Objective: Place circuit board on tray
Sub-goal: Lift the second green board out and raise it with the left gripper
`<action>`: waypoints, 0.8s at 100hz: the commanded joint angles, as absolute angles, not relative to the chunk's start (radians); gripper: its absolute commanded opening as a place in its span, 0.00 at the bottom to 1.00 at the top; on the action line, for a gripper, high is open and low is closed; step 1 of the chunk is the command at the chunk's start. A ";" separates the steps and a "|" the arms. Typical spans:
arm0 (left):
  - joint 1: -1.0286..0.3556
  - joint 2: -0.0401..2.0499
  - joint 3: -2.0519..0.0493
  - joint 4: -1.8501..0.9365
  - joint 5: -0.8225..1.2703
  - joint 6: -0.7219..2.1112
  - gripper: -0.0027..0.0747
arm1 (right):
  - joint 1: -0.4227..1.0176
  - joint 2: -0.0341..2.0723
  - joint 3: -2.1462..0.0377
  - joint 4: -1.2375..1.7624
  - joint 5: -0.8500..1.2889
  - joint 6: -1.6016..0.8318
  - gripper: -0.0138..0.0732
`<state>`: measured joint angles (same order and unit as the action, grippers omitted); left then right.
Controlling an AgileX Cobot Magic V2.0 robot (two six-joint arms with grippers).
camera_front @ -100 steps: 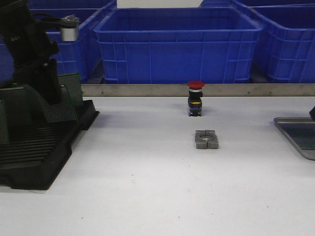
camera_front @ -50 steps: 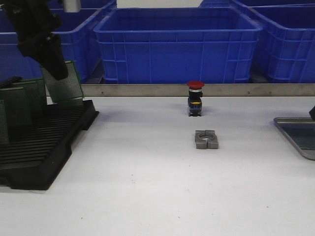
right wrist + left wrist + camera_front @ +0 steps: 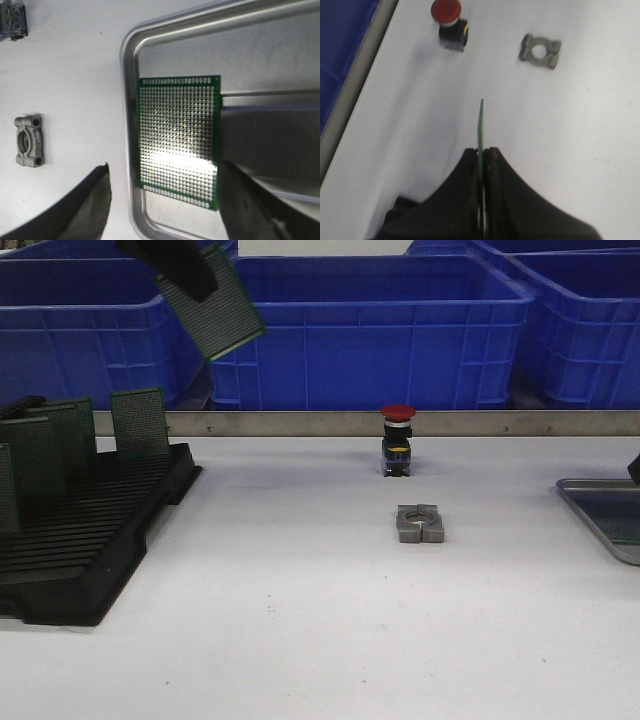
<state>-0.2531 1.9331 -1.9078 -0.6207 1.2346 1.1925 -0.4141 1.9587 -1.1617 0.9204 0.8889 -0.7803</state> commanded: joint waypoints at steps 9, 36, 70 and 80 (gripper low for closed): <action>-0.367 1.858 -1.939 -0.694 1.277 1.104 0.01 | -0.418 1.903 -1.185 0.961 0.921 -0.786 0.71; -0.525 1.868 -1.912 -0.692 1.277 1.089 0.01 | -0.418 1.903 -1.187 0.987 0.964 -0.795 0.71; -0.548 1.868 -1.878 -0.692 1.277 1.054 0.01 | -0.414 1.812 -1.242 1.174 1.217 -0.977 0.71; -0.548 1.868 -1.878 -0.692 1.277 1.054 0.01 | -0.405 1.757 -1.242 1.242 1.305 -1.120 0.71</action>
